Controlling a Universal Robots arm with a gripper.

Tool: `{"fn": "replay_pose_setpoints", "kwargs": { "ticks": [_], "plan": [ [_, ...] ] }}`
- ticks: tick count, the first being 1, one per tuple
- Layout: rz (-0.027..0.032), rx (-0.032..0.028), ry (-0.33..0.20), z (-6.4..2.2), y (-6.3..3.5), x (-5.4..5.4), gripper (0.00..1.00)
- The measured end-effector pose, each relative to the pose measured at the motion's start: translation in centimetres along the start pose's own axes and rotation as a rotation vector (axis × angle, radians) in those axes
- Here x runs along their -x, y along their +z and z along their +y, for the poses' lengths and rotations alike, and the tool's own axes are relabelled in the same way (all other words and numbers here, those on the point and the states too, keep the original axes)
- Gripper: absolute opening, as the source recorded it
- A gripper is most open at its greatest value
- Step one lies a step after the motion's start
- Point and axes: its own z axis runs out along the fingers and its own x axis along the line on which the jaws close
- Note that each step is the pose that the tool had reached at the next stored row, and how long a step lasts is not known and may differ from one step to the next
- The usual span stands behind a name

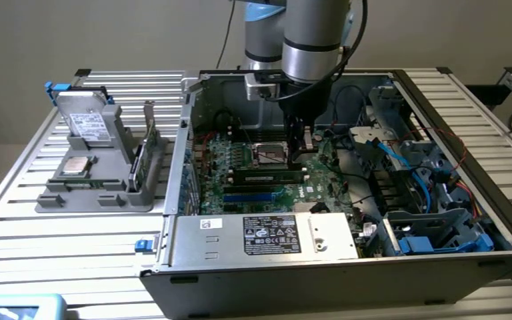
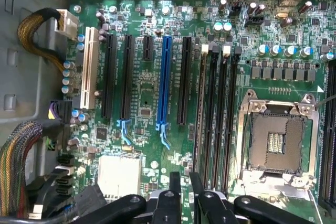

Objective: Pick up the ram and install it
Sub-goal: 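Insert the ram into the slot, then press down the ram until it locks into place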

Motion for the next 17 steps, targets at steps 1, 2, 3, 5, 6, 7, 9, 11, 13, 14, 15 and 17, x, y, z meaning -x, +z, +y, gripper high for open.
{"fn": "replay_pose_setpoints", "kwargs": {
  "ticks": [1,2,3,5,6,7,9,11,13,14,15,17],
  "plan": [
    [-0.0001,0.0000,0.000,0.00,-0.01,0.00,0.21],
    [0.0000,0.0000,0.000,0.00,-0.02,0.00,0.21],
    [0.0000,0.0000,0.000,0.00,-0.03,0.00,0.21],
    [0.0000,0.0000,0.000,0.00,-0.05,-0.01,0.21],
    [0.0001,0.0000,0.000,0.00,-0.07,-0.01,0.21],
    [0.0000,0.0000,0.000,0.00,-0.07,-0.01,0.19],
    [0.0000,0.0000,0.000,0.00,-0.09,-0.01,0.12],
    [0.0001,0.0000,0.000,0.00,-0.11,-0.01,0.11],
    [0.0001,0.0000,0.000,0.00,-0.11,-0.01,0.11],
    [0.0003,0.0001,0.000,0.00,-0.11,-0.01,0.11],
    [0.0003,0.0001,0.000,0.00,-0.10,-0.01,0.11],
    [0.0002,0.0001,0.000,0.00,-0.09,-0.01,0.11]
  ]
}}
